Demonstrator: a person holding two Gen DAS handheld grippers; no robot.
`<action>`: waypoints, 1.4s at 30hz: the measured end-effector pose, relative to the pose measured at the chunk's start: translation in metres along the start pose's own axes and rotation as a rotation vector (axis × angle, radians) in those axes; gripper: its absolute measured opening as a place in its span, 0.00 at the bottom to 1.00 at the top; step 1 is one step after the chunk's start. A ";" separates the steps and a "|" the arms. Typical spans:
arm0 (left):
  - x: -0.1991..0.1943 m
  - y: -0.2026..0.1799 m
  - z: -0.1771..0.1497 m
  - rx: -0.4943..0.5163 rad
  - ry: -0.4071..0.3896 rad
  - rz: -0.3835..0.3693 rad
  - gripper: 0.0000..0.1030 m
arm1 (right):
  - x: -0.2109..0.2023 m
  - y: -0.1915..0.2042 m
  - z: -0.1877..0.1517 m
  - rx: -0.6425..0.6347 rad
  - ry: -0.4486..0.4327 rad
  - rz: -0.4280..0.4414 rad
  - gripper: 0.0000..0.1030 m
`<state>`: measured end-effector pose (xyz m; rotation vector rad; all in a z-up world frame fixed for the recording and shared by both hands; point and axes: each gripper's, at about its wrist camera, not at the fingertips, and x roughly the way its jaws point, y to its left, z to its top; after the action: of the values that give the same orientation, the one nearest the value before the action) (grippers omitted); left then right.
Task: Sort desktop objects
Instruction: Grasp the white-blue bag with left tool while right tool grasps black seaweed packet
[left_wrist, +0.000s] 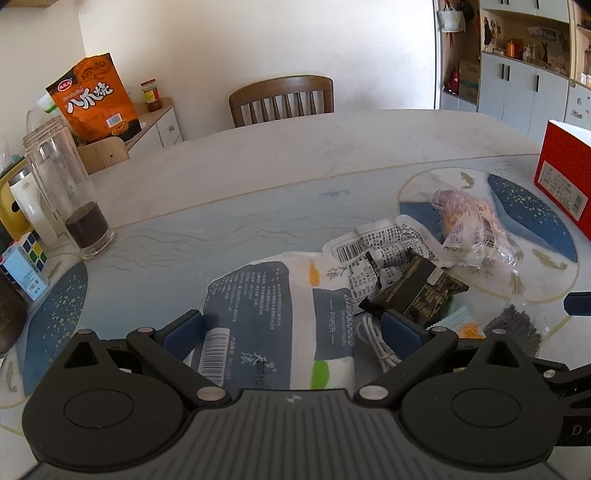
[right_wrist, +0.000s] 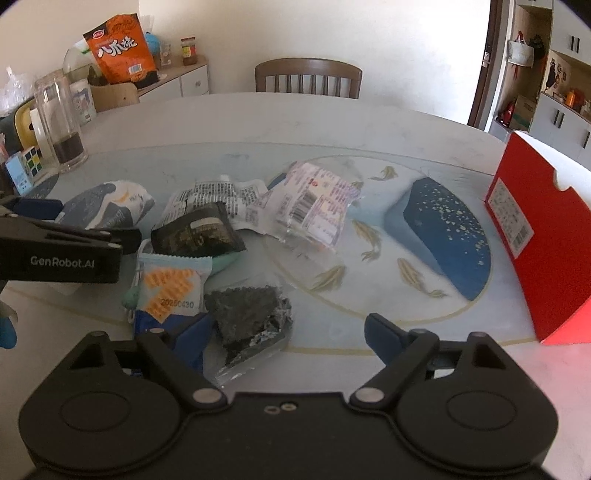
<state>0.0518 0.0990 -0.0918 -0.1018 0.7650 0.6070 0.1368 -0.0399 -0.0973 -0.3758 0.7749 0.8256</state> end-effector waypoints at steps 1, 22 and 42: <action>0.002 0.000 -0.001 0.002 0.004 -0.001 1.00 | 0.001 0.001 0.000 -0.003 0.001 -0.001 0.87; 0.025 0.000 -0.001 -0.006 0.052 -0.010 0.98 | 0.014 0.004 0.006 -0.023 0.019 0.031 0.73; 0.013 0.008 0.003 -0.063 0.033 0.002 0.53 | 0.007 -0.002 0.007 -0.011 0.019 0.053 0.43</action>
<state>0.0565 0.1133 -0.0975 -0.1693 0.7777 0.6323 0.1446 -0.0341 -0.0976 -0.3748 0.8014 0.8775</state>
